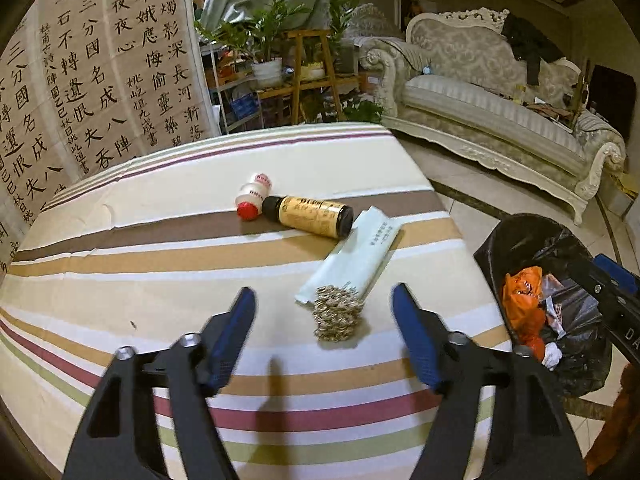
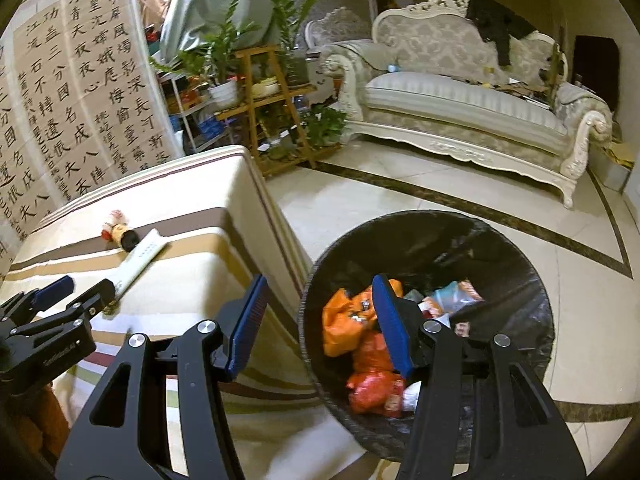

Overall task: Collect trash
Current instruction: 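Return to the table and grasp the gold bead cluster with the left tool, then move the right tool over the white packet while the left tool holds the gold cluster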

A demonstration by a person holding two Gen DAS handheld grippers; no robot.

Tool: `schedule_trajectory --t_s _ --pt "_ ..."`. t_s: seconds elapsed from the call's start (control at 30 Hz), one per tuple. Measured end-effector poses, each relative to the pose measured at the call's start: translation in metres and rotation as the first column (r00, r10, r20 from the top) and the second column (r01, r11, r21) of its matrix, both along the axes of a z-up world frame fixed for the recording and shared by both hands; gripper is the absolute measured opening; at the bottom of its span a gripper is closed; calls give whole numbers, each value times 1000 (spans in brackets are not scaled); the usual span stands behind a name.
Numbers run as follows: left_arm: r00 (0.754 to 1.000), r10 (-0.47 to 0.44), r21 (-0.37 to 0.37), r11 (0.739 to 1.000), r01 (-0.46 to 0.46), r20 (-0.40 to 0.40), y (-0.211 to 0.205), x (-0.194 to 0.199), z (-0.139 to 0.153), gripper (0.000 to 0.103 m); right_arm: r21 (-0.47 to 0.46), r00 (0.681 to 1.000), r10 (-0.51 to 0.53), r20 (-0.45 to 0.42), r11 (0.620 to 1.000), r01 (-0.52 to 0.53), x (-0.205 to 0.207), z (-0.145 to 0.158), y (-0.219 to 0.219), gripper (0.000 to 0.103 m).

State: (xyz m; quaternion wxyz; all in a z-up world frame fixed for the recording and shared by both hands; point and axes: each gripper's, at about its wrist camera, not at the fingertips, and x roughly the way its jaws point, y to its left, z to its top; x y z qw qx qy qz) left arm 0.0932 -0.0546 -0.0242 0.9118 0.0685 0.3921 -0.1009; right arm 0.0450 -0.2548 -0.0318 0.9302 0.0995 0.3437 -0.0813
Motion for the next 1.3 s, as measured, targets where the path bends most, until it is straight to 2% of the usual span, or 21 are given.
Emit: schedule_trajectory --t_s 0.2,0.27,0.3,0.33,0.73,1.3 --pt "999 -23 -10 1000 23 -31 4 6 -6 44 -5 1000 25 -7 1000 -25 5 2 12 53" --pt "998 -36 -17 999 36 -48 4 7 -9 36 -7 1000 30 -8 1000 -30 5 2 15 53" --pt "997 -42 -23 999 41 -59 4 8 -10 27 -9 999 33 -9 999 -33 5 2 16 53" --pt "997 -47 -30 999 45 -67 5 9 -11 24 -10 999 35 -9 999 -35 4 2 17 53" --pt "998 -31 -59 998 28 -51 33 -2 -4 23 -5 996 84 -12 996 -85 10 5 38 53" --pt "993 118 -44 992 -119 -26 121 -2 -3 23 26 973 223 -65 975 -222 47 3 119 61"
